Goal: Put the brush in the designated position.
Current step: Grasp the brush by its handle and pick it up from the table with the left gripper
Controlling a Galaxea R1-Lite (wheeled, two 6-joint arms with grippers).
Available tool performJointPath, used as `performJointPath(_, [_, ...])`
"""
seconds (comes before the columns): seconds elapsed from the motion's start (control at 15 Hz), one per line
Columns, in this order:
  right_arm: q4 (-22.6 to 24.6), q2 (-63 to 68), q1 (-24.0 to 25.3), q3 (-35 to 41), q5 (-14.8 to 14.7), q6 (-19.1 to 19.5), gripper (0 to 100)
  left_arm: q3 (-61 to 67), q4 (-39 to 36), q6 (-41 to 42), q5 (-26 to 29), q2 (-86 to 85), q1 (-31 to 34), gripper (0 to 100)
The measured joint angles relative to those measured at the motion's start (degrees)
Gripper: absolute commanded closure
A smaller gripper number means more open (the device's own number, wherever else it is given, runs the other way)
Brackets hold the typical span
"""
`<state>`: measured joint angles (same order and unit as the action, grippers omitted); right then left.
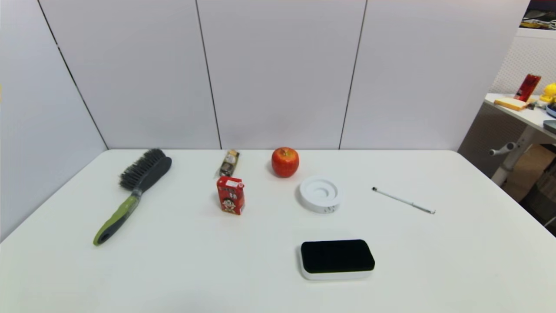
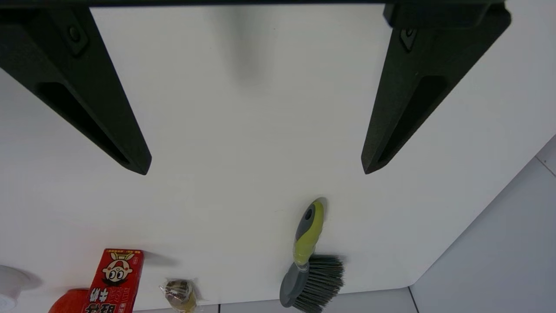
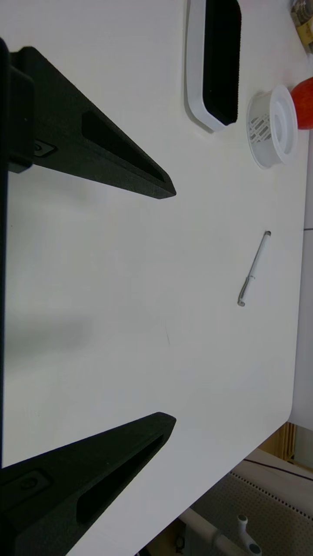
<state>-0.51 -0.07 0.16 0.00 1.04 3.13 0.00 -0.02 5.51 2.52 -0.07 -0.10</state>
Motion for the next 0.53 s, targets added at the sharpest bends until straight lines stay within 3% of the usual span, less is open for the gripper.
performJointPath(0.53, [0.0,0.0,0.0,0.0,0.0,0.0,0,0.0,0.0,-0.4,-0.2,0.0,0.0,0])
